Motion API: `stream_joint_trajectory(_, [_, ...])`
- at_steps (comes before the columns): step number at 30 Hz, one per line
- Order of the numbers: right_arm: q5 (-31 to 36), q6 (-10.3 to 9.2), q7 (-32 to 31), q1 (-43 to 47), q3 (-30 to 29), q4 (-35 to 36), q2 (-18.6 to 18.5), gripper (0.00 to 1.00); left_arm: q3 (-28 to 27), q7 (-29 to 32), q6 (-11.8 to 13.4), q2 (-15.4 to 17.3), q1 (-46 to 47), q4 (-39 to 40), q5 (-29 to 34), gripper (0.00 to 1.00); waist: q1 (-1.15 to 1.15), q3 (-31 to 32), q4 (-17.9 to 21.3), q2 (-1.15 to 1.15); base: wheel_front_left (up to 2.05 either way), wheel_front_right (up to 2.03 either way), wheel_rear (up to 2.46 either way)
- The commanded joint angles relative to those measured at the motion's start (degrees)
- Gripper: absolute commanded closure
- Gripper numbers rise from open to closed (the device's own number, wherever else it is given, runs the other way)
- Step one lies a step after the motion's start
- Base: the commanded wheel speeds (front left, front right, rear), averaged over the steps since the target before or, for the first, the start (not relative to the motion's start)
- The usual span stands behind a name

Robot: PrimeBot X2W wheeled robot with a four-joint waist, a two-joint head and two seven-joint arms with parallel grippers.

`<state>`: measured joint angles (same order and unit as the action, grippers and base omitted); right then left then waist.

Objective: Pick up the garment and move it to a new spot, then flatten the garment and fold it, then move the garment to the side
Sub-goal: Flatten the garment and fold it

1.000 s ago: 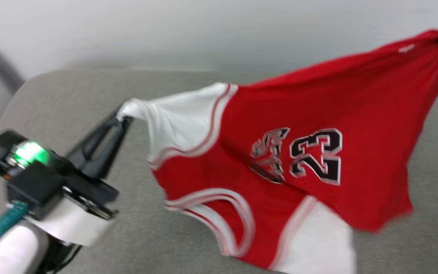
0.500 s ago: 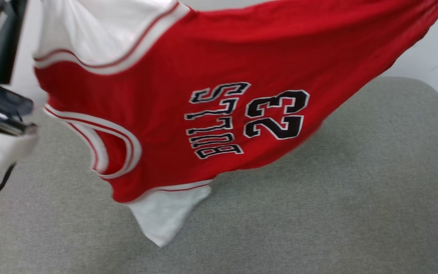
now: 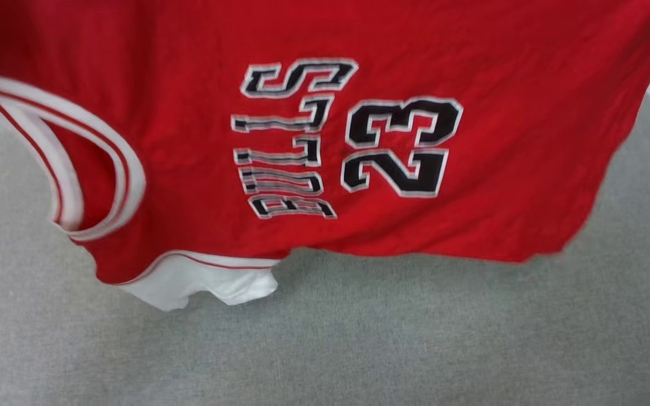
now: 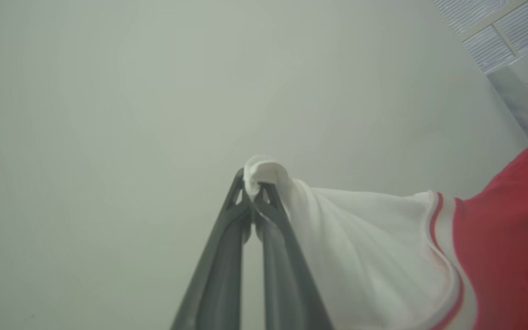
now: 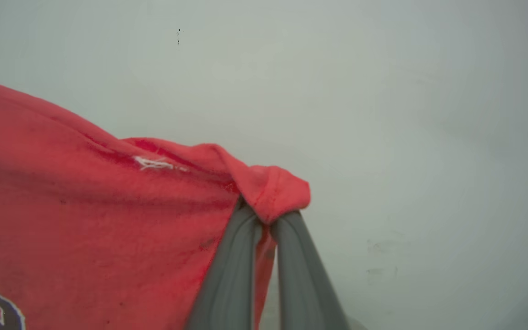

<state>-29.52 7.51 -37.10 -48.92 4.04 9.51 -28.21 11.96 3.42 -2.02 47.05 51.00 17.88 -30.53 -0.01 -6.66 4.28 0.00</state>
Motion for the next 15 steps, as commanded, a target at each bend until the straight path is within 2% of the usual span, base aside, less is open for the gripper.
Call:
stream_joint_trajectory(1, [1.1,-0.04,0.5,-1.6,-1.0,0.6,0.6,1.00,-0.3,0.0,0.3,-0.8,3.5,-1.0,0.2,1.00,0.01,-4.1,-0.3,0.00,0.00,0.00,0.00])
stream_joint_trajectory(7, [4.0,-0.04,2.0,-7.9,-2.0,-0.2,1.2,1.00,0.7,1.1,-1.3,-3.1,16.5,-6.4,-0.3,1.00,0.01,-13.4,-0.8,0.00,0.00,0.00,0.00])
stream_joint_trajectory(8, [4.0,-0.04,2.0,-7.9,-2.0,-0.2,1.2,1.00,0.7,1.1,-1.3,-3.1,16.5,-6.4,-0.3,1.00,0.01,-13.4,-0.8,0.00,0.00,0.00,0.00])
stream_joint_trajectory(15, [8.0,-0.05,6.7,-21.7,-0.9,-8.1,3.2,1.00,3.9,-1.3,-3.8,-5.7,35.5,-19.7,2.8,1.00,0.01,-23.8,-1.4,0.00,0.00,0.00,0.00])
